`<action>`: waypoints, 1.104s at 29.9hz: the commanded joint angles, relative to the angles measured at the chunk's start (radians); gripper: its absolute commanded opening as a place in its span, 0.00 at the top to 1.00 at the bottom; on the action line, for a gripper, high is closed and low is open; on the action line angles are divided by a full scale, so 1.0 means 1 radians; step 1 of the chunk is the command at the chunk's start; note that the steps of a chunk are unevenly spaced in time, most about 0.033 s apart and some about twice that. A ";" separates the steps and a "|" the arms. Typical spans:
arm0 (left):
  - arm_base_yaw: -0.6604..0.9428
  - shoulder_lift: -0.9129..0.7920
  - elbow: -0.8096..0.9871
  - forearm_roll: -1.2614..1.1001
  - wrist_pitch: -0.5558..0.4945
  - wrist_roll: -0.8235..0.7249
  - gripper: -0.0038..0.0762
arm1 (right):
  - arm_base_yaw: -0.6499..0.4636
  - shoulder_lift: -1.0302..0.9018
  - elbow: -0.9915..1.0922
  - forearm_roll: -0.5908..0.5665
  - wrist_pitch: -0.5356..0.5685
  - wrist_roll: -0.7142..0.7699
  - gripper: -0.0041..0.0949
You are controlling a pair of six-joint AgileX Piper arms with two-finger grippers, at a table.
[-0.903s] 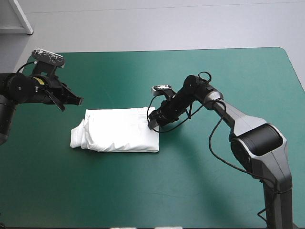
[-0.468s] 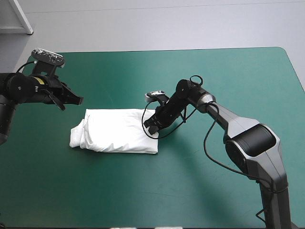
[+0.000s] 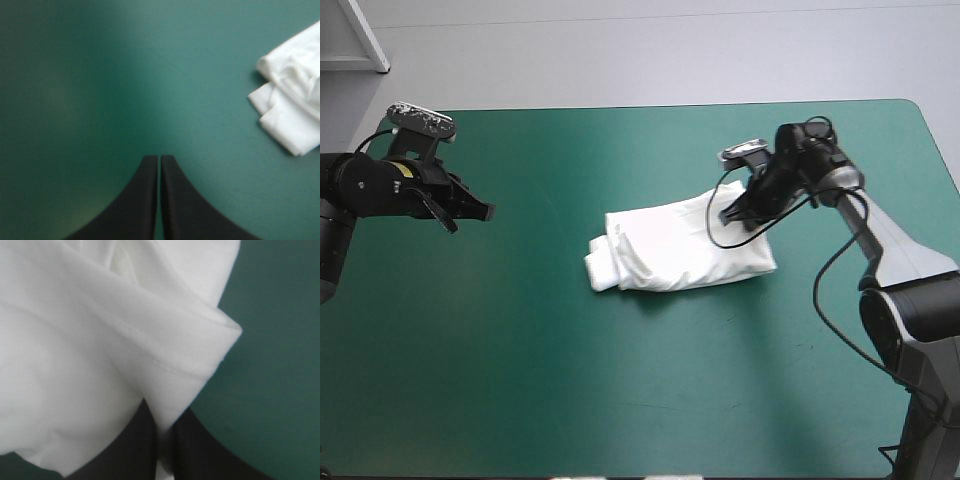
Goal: Fold the cloth
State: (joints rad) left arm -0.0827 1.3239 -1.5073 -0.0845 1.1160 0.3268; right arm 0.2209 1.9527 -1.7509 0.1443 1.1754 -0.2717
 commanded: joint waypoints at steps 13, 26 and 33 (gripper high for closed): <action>-0.001 -0.023 -0.026 -0.029 -0.045 0.001 0.93 | -0.465 -0.116 -0.022 -0.180 0.005 0.064 0.96; -0.001 -0.024 -0.026 -0.029 -0.066 0.003 0.93 | -0.496 -0.120 -0.022 -0.144 0.003 0.072 0.16; -0.001 -0.101 -0.026 -0.007 -0.157 -0.026 0.93 | -0.496 -0.217 -0.022 0.137 0.003 0.072 0.35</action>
State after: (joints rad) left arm -0.0827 1.2971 -1.5073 -0.0954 1.0580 0.3281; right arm -0.2687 1.8472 -1.7500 0.1198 1.1939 -0.1743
